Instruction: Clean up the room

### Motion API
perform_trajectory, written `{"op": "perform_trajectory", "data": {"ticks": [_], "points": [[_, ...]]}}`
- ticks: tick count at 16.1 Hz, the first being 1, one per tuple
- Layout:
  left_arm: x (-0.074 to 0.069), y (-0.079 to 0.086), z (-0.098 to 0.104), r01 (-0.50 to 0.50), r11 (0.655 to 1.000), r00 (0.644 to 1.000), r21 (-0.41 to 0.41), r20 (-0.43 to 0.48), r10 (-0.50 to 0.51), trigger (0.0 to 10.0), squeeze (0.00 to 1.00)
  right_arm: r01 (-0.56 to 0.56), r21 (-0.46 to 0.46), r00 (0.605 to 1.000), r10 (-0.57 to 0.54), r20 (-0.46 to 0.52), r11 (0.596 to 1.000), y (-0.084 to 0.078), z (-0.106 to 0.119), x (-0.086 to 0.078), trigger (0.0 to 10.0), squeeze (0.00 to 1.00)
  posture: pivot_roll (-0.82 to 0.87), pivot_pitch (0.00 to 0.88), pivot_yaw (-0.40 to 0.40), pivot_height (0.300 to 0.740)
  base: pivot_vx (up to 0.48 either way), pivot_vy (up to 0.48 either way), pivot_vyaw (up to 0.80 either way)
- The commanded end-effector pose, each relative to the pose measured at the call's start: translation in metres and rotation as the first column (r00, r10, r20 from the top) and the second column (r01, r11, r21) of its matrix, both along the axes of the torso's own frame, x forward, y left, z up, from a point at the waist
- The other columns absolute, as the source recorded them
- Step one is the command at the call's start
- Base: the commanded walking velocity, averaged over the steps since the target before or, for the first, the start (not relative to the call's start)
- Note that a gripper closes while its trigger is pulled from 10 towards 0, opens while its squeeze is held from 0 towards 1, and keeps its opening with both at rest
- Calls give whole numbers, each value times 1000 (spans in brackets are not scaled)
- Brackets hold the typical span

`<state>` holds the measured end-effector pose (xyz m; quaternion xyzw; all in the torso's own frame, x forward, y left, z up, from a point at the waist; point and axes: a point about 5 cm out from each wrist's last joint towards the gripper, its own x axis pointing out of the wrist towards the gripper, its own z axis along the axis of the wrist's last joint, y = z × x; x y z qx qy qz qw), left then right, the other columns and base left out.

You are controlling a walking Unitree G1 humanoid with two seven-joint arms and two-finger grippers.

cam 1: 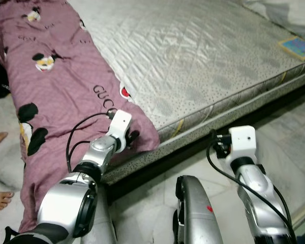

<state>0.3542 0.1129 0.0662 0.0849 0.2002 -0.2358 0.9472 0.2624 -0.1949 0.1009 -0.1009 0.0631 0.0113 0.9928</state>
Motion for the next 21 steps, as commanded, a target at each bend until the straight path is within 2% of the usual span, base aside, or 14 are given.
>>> {"op": "perform_trajectory", "data": {"ticks": [1,2,3,7,9,10,11,12,21], "points": [[-1,-3,-1,5,1000,1000,-11,-13,-5,10000,0,3,2,1000,-3,3,1000,-2,4,-3,10000,0,-170,191,17,561,0,0,0],[-3,-5,-3,18,1000,999,-20,-26,-18,10000,353,0,-1,1000,0,1,1000,-2,4,-4,10000,0,-178,195,16,561,0,0,0],[-4,-6,-5,20,1000,999,-13,-31,-21,10000,1000,-1,-2,1000,1,-2,1000,-2,5,-5,10000,0,-180,195,14,561,0,0,0],[-4,-6,-7,6,1000,999,1,-39,-6,10000,1000,-1,-9,1000,1,-9,1000,-3,8,-7,10000,0,-194,191,15,561,0,0,0],[-7,-3,-12,17,999,998,51,-55,-14,10000,1000,-1,-11,1000,1,-12,1000,-3,8,-6,10000,0,-200,184,16,561,0,0,0],[-8,-2,-14,10,999,998,45,-66,-7,0,1000,0,-11,1000,0,-11,1000,-3,9,-6,10000,0,-203,181,18,561,0,0,0],[-9,0,-16,0,999,997,37,-79,3,0,749,0,-11,1000,0,-10,1000,-2,9,-5,10000,0,-206,178,17,561,0,0,0],[-10,2,-18,-3,999,996,43,-92,7,0,0,-1,-10,1000,1,-10,1000,-1,10,-4,10000,0,-206,175,18,561,0,0,0],[-13,5,-22,-20,999,992,33,-122,24,0,0,-6,-12,1000,6,-17,1000,1,8,1,10000,0,-202,158,19,561,0,0,0]]}}
